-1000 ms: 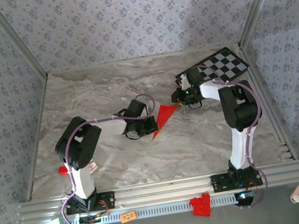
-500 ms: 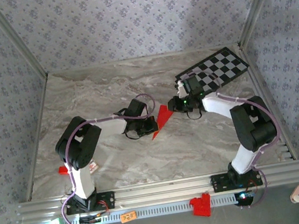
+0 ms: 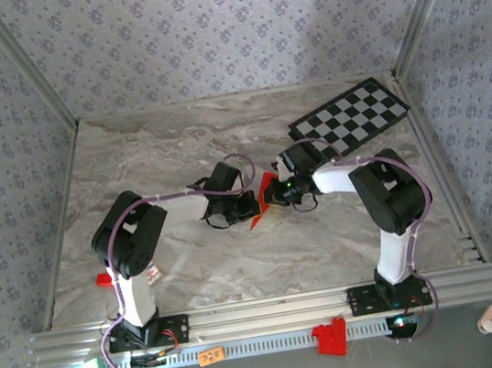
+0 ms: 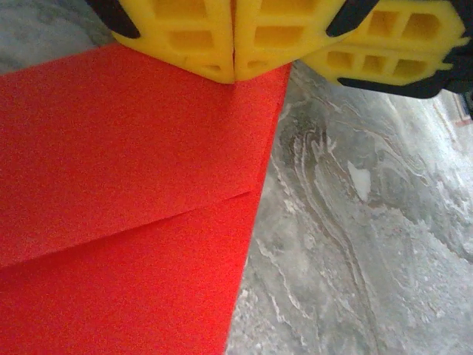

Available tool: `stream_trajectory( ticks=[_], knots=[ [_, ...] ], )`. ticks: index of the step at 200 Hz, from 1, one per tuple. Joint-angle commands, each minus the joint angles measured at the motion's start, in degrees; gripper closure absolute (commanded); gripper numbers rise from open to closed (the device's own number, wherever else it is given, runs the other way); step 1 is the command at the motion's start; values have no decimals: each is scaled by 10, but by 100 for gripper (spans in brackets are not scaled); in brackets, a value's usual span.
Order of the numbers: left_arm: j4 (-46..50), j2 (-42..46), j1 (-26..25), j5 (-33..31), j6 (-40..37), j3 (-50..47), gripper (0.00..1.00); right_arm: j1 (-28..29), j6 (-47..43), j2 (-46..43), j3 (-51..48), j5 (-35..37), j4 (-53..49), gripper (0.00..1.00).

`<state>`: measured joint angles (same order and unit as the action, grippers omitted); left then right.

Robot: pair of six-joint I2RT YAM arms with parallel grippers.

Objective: Fold a paper plane with a square sheet of paper (pick it up from the middle)
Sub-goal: Fold the wing for the fifth time at the center of the table, then move the paper plane to the top-center of the table.

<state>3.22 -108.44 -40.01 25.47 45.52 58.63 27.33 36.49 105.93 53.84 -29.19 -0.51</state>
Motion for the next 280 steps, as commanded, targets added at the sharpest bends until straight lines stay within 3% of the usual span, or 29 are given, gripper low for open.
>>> stream_trajectory(
  ticks=[1, 77, 150, 171, 188, 219, 247, 280],
  knots=[
    [52, -21, 1, -11, -5, -7, 100, -14, 0, 19, 7, 7, -3, 91],
    [48, -17, 0, -10, -2, -23, 100, -137, -57, 60, 47, 17, -17, 89],
    [51, 12, 1, 4, -7, 19, 100, -140, -98, -34, 85, 66, -91, 81],
    [49, 45, 5, 7, -2, 45, 90, -125, -90, -94, 71, 98, -116, 74],
    [48, 77, 12, 2, 2, 55, 76, -107, -76, -141, 62, 143, -147, 66],
    [63, 136, 50, -17, 9, 43, 59, -70, -27, -191, 60, 217, -211, 52],
    [104, 191, 105, -57, -10, 22, 42, -23, 35, -193, 84, 274, -273, 40],
    [158, 238, 161, -118, -65, 7, 21, 28, 110, -150, 115, 305, -309, 34]
  ],
)
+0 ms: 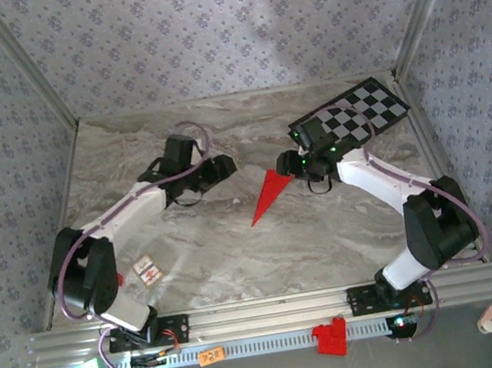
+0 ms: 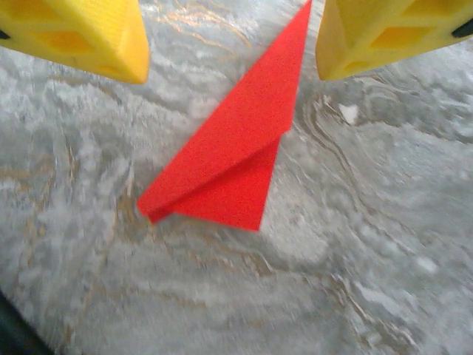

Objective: Fold a paper plane with a square sheet of paper (pick it up from the middle)
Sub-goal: Move the paper plane to the top-center of the table.

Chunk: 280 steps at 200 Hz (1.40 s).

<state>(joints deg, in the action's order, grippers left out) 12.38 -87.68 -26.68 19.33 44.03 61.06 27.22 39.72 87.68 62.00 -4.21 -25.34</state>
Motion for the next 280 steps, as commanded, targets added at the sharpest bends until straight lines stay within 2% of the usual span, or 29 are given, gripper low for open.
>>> stream_trajectory(
  ticks=[1, 24, 33, 45, 80, 120, 174, 280],
  knots=[
    [68, 32, 30, -58, -51, -17, 20, 30, 80, 34, 34, 57, -62, 33],
    [84, 56, 60, -82, -87, -30, 11, 64, 127, 79, 77, 96, -85, 30],
    [86, 66, 73, -87, -96, -37, 4, 74, 139, 100, 96, 108, -95, 29],
    [84, 81, 90, -86, -105, -47, 1, 85, 159, 126, 122, 125, -123, 27],
    [81, 119, 131, -78, -125, -74, 0, 111, 203, 189, 187, 162, -183, 26],
    [82, 130, 155, -60, -141, -90, 0, 135, 241, 253, 258, 197, -265, 26],
    [76, 129, 167, -47, -142, -98, 0, 148, 265, 323, 318, 195, -328, 34],
    [73, 122, 171, -42, -140, -103, 0, 149, 303, 309, 304, 227, -348, 54]
  ],
)
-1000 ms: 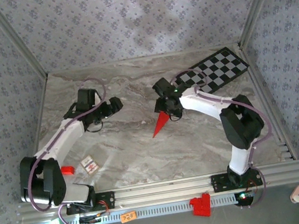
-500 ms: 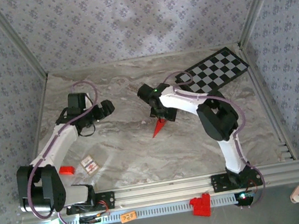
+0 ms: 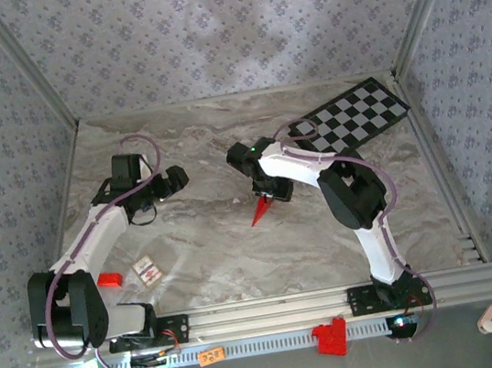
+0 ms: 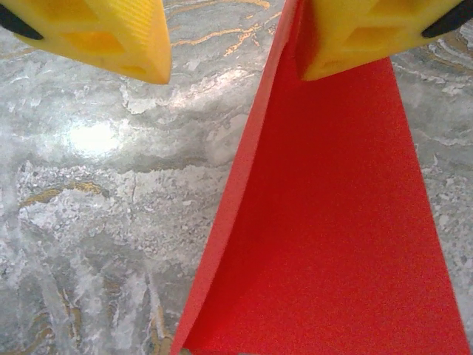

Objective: Fold a paper plane with a square sheet of paper (pick it up from the middle)
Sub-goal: Move the paper plane to the top-center of the table.

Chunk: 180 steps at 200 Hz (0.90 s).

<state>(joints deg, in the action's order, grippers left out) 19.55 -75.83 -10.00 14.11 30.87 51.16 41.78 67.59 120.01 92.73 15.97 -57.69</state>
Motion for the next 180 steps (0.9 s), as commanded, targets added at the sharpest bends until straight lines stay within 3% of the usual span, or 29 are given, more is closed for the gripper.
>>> stream_trajectory(
  ticks=[1, 53, 98, 115, 159, 180],
  knots=[
    [1, 3, 4, 11, -8, -4, 0, 3, 24, -14, -3, 24, -24, 54],
    [3, 1, 5, 12, -8, -4, 0, -2, 27, -16, -11, 22, -15, 74],
    [-1, 0, 11, 17, 7, -6, 0, 6, 33, -62, -34, 103, 1, 95],
    [-5, 3, 17, 20, 18, -8, 0, 6, -6, -80, -37, 103, 28, 100],
    [-33, 18, 57, 52, 65, -35, 0, 15, -205, -118, -18, 49, 138, 100],
    [-50, 29, 75, 67, 92, -55, 0, 18, -271, -130, -29, -29, 221, 100]
  ],
)
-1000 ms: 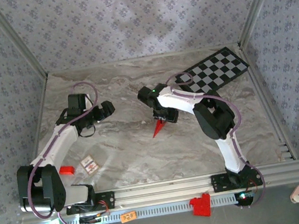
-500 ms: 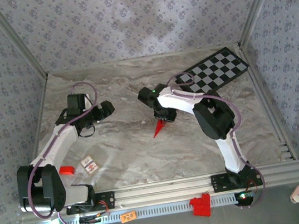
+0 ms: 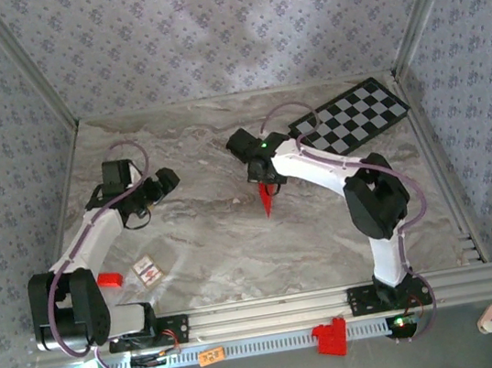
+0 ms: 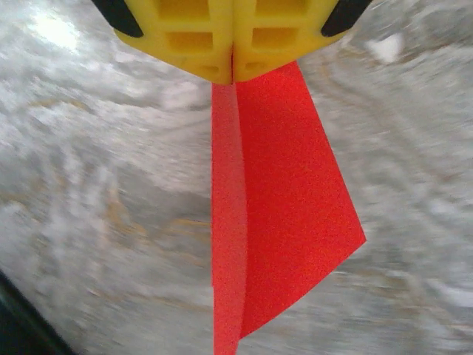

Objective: Fold a paper plane with a square sheet of paper (pick it up from the middle)
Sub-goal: Move the paper plane to the top-center of the table.

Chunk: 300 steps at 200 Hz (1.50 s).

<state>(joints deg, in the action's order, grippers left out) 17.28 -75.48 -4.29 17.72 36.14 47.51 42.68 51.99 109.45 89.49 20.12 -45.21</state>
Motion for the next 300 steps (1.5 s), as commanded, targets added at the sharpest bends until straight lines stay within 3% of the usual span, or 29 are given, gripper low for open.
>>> stream_trajectory(
  ticks=[1, 46, 72, 95, 151, 236, 300],
  knots=[
    [-27, 26, 19, 31, 40, -19, 0, 9, -117, -25, 3, -76, 100, 100],
    [-43, 46, 33, 32, 86, -48, 0, 8, -185, -21, -35, -265, 258, 100],
    [-87, 40, 32, 67, 119, -68, 2, 0, -165, 2, -70, -370, 339, 99],
    [-119, 19, 23, 99, 143, -79, 7, -6, -131, 19, -106, -419, 408, 99],
    [-161, -47, -56, 104, 159, -91, 13, -48, -49, 36, -222, -468, 542, 95],
    [-205, -157, -144, 143, 159, -48, 32, -70, -42, 32, -268, -474, 551, 87],
    [-209, -197, -154, 146, 151, -23, 67, -74, -42, 36, -264, -476, 544, 87]
  ],
)
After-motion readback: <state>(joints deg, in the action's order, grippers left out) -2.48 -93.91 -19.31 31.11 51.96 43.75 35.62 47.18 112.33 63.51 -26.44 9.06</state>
